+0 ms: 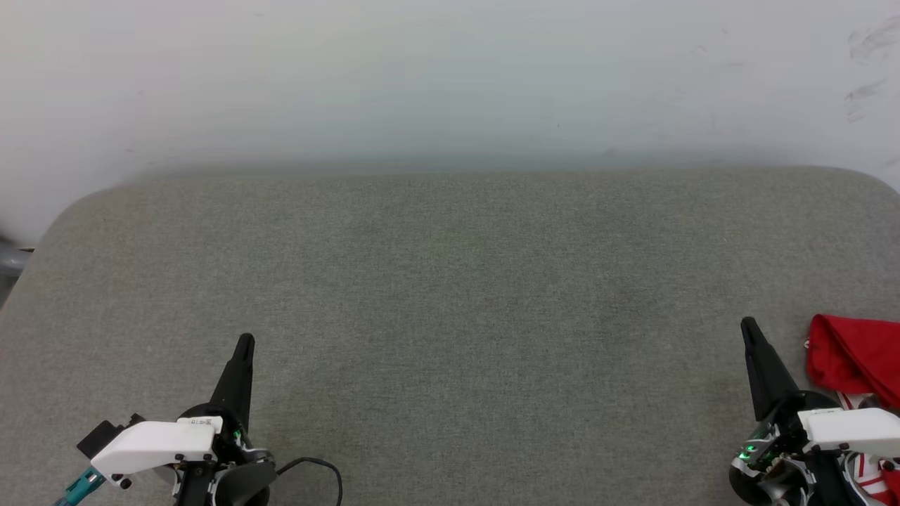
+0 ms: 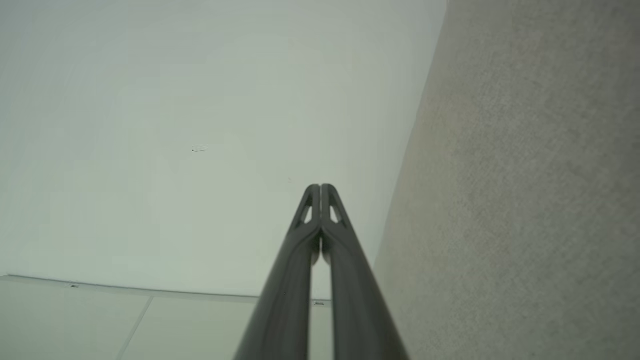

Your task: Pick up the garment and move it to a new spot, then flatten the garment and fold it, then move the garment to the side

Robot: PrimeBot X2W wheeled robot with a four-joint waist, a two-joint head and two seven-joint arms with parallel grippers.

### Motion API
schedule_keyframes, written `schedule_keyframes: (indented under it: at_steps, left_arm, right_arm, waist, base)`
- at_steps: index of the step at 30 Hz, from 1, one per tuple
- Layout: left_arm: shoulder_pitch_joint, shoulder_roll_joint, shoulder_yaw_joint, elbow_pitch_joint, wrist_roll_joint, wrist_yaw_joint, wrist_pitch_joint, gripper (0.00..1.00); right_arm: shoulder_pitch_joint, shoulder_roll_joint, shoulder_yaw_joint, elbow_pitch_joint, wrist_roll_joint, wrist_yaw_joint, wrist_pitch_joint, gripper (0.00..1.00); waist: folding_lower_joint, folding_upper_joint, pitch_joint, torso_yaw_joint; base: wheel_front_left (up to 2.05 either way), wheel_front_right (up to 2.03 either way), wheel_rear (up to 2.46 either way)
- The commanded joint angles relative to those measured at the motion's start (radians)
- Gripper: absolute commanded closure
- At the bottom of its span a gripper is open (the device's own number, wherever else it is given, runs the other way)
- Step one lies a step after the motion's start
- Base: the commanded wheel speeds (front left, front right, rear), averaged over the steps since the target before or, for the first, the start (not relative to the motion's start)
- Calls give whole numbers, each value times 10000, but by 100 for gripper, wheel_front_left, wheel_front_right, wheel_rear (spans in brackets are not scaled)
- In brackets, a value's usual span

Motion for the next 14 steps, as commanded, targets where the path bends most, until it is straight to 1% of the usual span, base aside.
schedule_keyframes:
  at_steps: [1,4,14]
  left_arm:
    - [-123,-28,76,16,-207,-76,100,100]
    - [-151,-42,107,27,-391,-94,141,100]
    - [-136,-38,98,21,-344,-94,129,100]
  right_arm:
    - [-152,22,-18,77,225,-3,40,100]
    - [-196,23,-25,116,420,-3,46,100]
    - [-173,23,-22,107,373,-3,36,100]
  waist:
    - [0,0,11,2]
    - [0,0,28,4]
    - [0,0,28,4]
  base:
    - [0,0,0]
    - [0,0,0]
    - [0,0,0]
